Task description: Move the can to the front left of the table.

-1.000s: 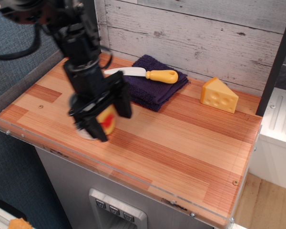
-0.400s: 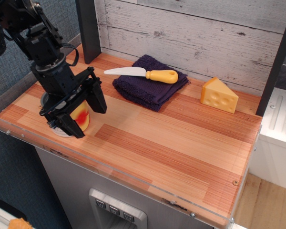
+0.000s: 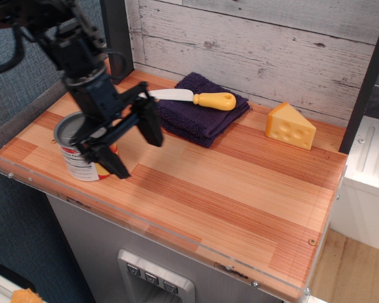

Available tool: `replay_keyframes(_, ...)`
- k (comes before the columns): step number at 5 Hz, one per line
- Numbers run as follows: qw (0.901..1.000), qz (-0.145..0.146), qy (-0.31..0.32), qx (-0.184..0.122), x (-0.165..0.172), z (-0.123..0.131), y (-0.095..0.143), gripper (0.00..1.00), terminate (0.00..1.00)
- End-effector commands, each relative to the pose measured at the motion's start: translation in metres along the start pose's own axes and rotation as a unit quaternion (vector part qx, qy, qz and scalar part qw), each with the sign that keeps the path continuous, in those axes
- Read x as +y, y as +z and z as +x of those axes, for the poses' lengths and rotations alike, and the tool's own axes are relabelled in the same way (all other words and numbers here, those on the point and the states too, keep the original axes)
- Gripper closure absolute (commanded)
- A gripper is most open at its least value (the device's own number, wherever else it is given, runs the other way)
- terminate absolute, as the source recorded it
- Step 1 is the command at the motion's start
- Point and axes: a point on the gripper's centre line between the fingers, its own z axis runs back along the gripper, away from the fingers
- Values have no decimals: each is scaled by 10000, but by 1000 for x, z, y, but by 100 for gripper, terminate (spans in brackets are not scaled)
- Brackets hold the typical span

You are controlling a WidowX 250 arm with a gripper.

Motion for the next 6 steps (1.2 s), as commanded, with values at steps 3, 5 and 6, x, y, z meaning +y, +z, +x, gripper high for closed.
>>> replay_keyframes(3, 8974, 847, -4276, -679, -43, -41, 34, 0, 0)
replay_keyframes(5, 8010, 1015, -5822, -958, -74, -41, 41, 0, 0)
replay_keyframes(6, 7838, 964, -6051, -1007, -84, -58, 47, 0, 0)
